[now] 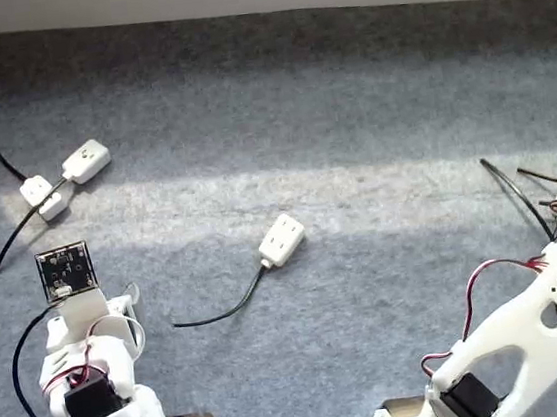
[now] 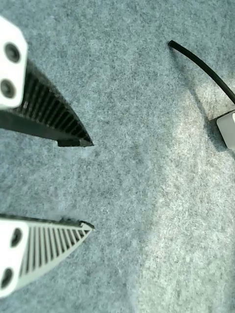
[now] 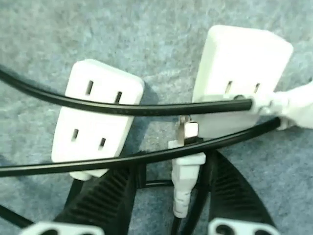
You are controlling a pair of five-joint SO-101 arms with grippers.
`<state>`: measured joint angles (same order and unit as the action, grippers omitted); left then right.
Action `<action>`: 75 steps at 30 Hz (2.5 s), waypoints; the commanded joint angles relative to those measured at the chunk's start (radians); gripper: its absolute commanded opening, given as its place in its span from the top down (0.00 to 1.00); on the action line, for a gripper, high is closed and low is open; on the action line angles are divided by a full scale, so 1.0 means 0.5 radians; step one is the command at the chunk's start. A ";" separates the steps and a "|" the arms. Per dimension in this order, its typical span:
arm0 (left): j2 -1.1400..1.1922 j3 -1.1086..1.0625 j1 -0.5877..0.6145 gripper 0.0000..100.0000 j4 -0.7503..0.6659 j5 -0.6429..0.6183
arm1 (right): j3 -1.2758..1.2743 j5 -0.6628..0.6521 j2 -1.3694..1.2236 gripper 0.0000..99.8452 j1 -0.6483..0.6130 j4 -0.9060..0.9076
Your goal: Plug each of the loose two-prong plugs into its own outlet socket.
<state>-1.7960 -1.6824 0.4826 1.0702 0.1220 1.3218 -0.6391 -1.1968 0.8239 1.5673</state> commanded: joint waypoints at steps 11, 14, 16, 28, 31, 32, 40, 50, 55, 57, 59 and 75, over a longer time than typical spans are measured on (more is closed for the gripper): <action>-0.005 -0.023 0.017 0.75 -0.028 -0.015 | 0.772 0.172 0.017 0.97 -0.075 0.308; -0.005 -0.023 0.017 0.75 -0.031 -0.015 | 0.941 0.203 0.051 0.97 -0.186 0.394; -0.005 -0.023 0.017 0.75 -0.031 -0.015 | 0.901 0.325 0.143 0.97 -0.241 0.394; -0.005 -0.023 0.017 0.76 -0.031 -0.015 | 0.864 1.366 0.483 0.97 -0.907 0.397; -0.005 -0.023 0.017 0.76 -0.031 -0.015 | 0.855 1.672 0.474 0.97 -1.165 0.397; -0.005 -0.023 0.017 0.76 -0.031 -0.015 | 0.836 1.771 0.471 0.97 -1.257 0.397; -0.005 -0.023 0.017 0.76 -0.031 -0.015 | 0.615 1.884 0.453 0.97 -2.005 0.275; -0.005 -0.023 0.017 0.76 -0.031 -0.015 | 0.557 2.556 0.450 0.97 -2.257 0.066; -0.005 -0.023 0.017 0.76 -0.034 -0.015 | 0.548 2.691 0.440 0.96 -2.478 0.075; -0.005 -0.023 0.017 0.76 -0.037 -0.018 | 0.526 2.728 0.397 0.96 -2.607 0.075; -0.005 -0.023 0.017 0.75 -0.040 -0.018 | 0.523 2.789 0.336 0.96 -2.748 0.075; -0.005 -0.023 0.017 0.75 -0.043 -0.028 | 0.526 2.903 -0.281 0.72 -2.990 -0.097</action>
<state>-1.7960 -1.6824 0.4826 1.0687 0.1220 1.5704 0.8032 -1.3441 -0.7304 1.5382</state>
